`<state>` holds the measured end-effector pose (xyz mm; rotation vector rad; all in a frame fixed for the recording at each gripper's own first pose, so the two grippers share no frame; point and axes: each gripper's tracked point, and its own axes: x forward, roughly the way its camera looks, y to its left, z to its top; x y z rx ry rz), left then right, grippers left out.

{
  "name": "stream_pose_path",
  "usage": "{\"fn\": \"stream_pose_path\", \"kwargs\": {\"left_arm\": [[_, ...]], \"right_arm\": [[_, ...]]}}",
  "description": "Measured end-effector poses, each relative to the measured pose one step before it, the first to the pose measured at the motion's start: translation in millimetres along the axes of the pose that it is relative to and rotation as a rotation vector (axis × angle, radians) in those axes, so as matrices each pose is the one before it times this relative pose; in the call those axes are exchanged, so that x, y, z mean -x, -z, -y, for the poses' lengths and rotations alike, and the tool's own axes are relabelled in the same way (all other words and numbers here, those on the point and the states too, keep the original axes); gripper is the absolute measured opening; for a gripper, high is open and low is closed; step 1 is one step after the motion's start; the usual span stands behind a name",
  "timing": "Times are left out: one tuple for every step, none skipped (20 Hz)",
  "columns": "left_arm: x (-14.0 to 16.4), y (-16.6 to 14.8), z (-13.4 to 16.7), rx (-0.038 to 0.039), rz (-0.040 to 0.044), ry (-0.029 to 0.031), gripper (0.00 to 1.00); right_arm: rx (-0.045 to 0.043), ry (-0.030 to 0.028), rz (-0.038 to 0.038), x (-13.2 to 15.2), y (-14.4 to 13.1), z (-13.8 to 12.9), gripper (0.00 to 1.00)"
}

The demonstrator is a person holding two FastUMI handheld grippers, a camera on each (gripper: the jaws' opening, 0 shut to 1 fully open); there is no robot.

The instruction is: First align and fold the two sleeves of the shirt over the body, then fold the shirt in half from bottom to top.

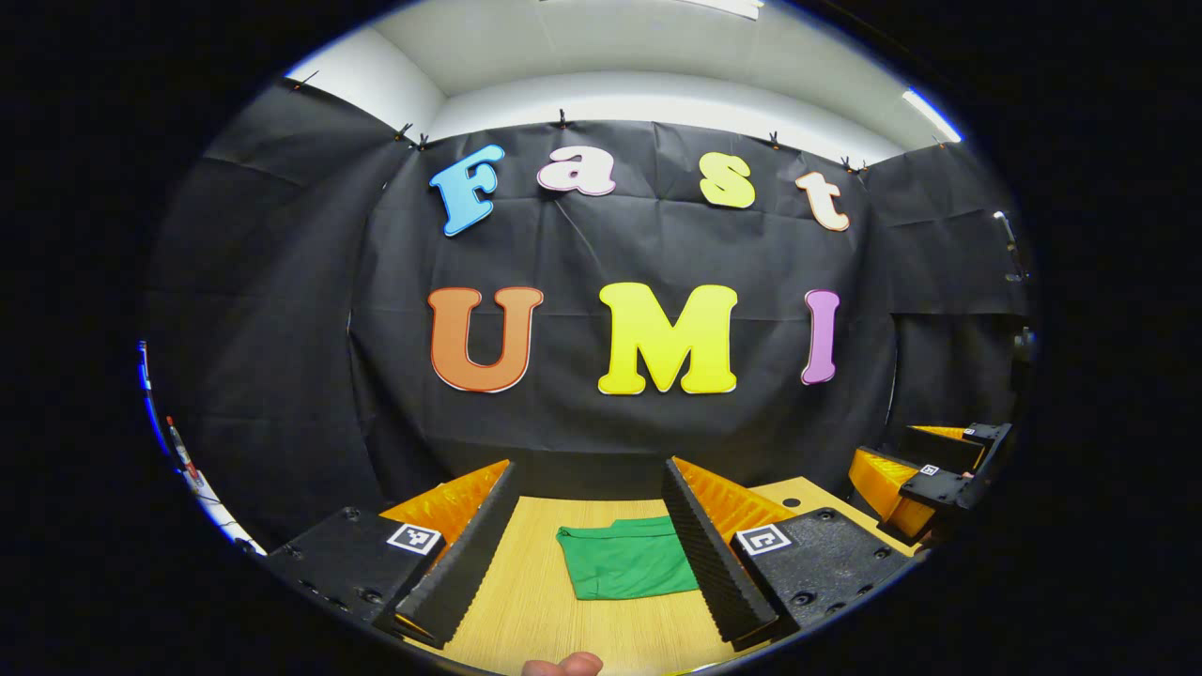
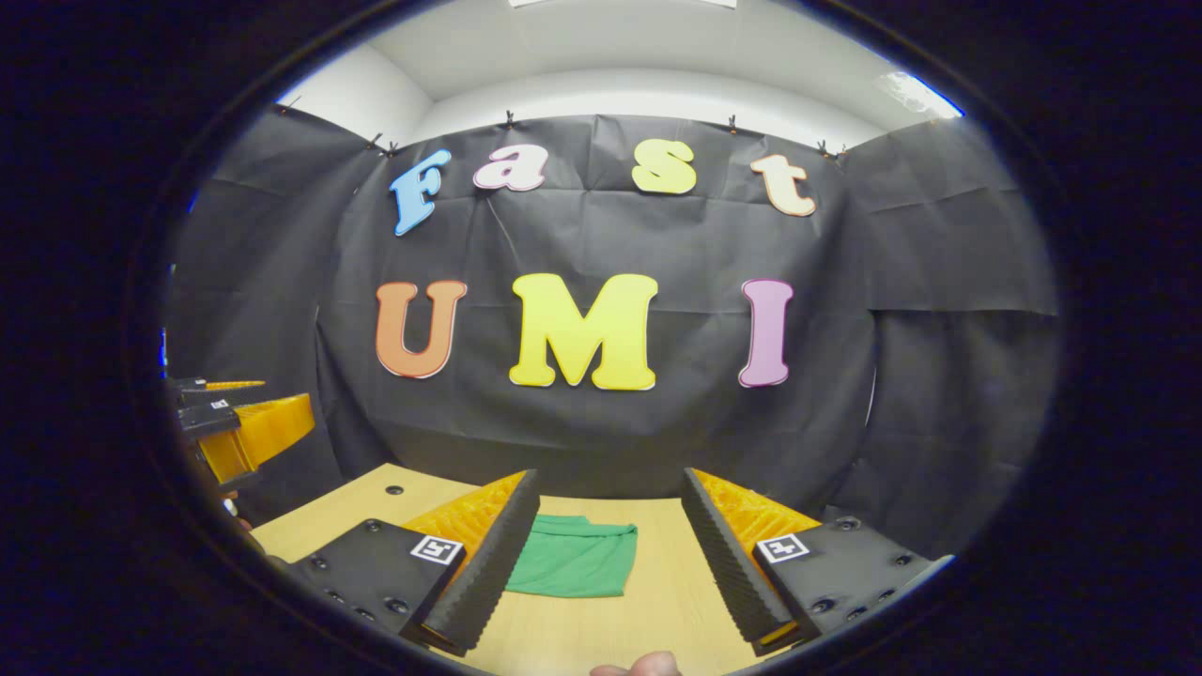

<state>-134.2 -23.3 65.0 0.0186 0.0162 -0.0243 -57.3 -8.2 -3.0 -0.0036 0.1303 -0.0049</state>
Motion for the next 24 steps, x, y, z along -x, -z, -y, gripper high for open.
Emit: {"fn": "stream_pose_path", "kwargs": {"left_arm": [[1.81,1.86,1.01,0.00371,-0.00473,0.00220,0.98],[1.49,2.94,1.51,0.00559,-0.00649,0.00238,0.98],[1.60,2.09,1.02,0.00532,-0.00590,0.00263,0.98],[0.00,-0.24,-0.50,0.00096,0.00047,-0.00215,0.98],[0.91,-1.31,-0.03,0.00014,0.00498,-0.00200,0.98],[0.89,-0.66,1.43,0.00081,0.00284,0.00128,0.98],[-0.41,-0.63,-1.07,-0.00141,0.00105,-0.00497,0.98],[-0.07,0.08,-0.61,-0.00008,0.00130,-0.00124,0.98],[0.14,0.51,0.05,-0.00114,-0.00019,-0.00320,0.98],[-1.02,-0.17,-0.10,-0.00051,-0.00002,-0.00275,0.98],[-1.05,0.91,1.29,-0.00092,-0.00449,0.00101,0.98],[-0.81,1.14,-0.55,-0.00287,-0.00120,-0.00599,0.98],[-0.46,-0.13,0.99,-0.00427,-0.00231,-0.00095,0.98],[-0.17,0.28,1.86,-0.00559,0.00002,0.00077,0.98],[-1.36,-0.01,1.41,-0.00410,0.00094,-0.00029,0.98],[-1.10,-0.47,0.98,-0.00170,0.00170,0.00151,0.98],[0.27,0.08,-0.01,-0.00111,0.00161,-0.00218,0.98],[-1.38,-0.15,0.25,0.00044,0.00077,-0.00129,0.98],[-0.80,0.41,0.59,0.00199,-0.00083,-0.00284,0.98],[-0.38,1.54,0.38,0.00341,-0.00273,-0.00046,0.98],[-0.68,-0.03,-0.34,0.00044,-0.00219,-0.00444,0.98],[-1.00,0.05,-1.90,-0.00029,0.00003,-0.00450,0.98],[-0.85,-0.86,-1.63,-0.00055,0.00366,-0.00564,0.98],[-1.33,0.10,-0.59,-0.00050,0.00024,-0.00354,0.98]], "right_arm": [[-0.00210,-0.00140,-0.00849,3.15,2.80,-2.75,0.91],[-0.00282,-0.00458,-0.00516,2.45,2.38,-1.71,0.91],[-0.00049,-0.00525,-0.00247,1.71,1.04,-3.23,0.92],[-0.00018,0.00107,0.00447,2.49,-1.76,0.07,0.92],[-0.00088,-0.00105,0.00811,0.02,-2.54,-0.04,0.92],[-0.00088,0.00259,0.00773,-0.60,-2.52,1.15,0.92],[-0.00131,0.00671,0.00426,-0.38,-1.25,0.97,0.92],[-0.00671,0.00279,0.00238,-0.04,0.26,0.67,0.91],[-0.00837,0.00005,0.00013,-0.38,-0.49,-0.62,0.92],[-0.00797,-0.00193,-0.00261,0.66,0.94,-0.97,0.92],[-0.00581,-0.00061,-0.00185,-0.98,0.37,-0.28,0.91],[-0.00165,0.00071,-0.00174,-1.29,1.10,1.53,0.91],[0.00195,0.00164,-0.00200,-1.47,-0.34,0.88,0.91],[0.00365,0.00100,0.00224,-0.08,-0.68,0.27,0.91],[0.00468,-0.00030,0.00515,-1.97,-0.85,0.87,0.92],[0.00769,0.00215,0.00630,-0.63,-2.00,1.45,0.92],[0.00210,0.00113,0.00091,-1.11,-0.50,1.33,0.92],[-0.00365,-0.00237,0.00108,1.03,0.14,-0.13,0.92],[-0.00333,-0.00390,-0.00205,-1.52,0.35,-0.63,0.92],[0.00102,-0.00136,-0.00409,-0.10,1.69,0.61,0.92],[0.00362,-0.00052,-0.00331,-0.42,0.59,0.63,0.92],[0.00272,-0.00085,-0.00225,-0.66,0.97,0.40,0.92],[-0.00038,-0.00166,0.00017,-1.63,-0.01,-0.45,0.91],[-0.00177,-0.00218,-0.00068,-0.77,-0.20,-0.24,0.92]]}}
